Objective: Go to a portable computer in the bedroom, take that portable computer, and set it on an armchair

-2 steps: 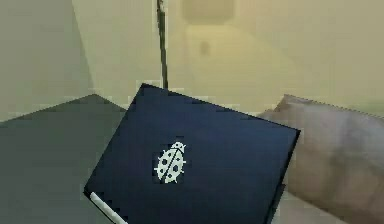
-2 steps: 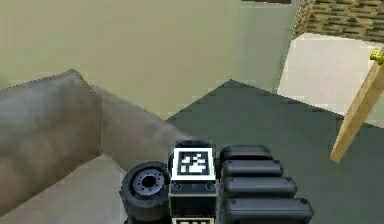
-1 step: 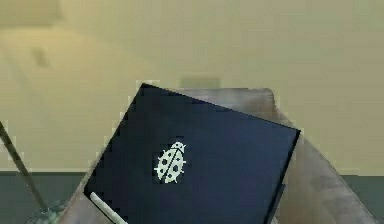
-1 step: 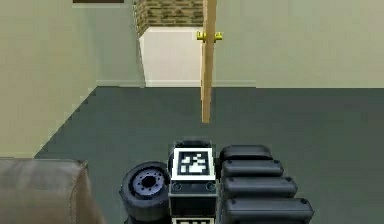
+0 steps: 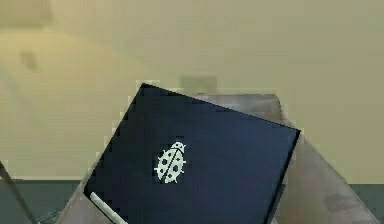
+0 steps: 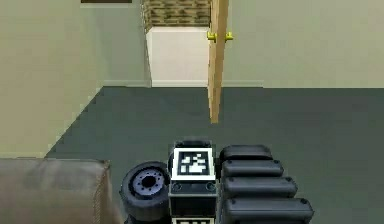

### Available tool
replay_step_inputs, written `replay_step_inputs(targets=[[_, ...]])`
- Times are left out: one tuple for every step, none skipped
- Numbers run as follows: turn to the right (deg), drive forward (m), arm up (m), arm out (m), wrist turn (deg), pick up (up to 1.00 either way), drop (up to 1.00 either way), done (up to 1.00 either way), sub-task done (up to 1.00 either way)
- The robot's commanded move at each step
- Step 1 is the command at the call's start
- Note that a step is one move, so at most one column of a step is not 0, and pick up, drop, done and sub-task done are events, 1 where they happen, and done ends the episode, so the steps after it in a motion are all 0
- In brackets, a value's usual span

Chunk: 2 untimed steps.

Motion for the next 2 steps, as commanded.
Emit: replay_step_inputs(targets=[[-45.0,0.0,0.0,0.0,0.0,0.0,0.0,0.0,0.0],[-24.0,0.0,0.0,0.0,0.0,0.0,0.0,0.0,0.0]])
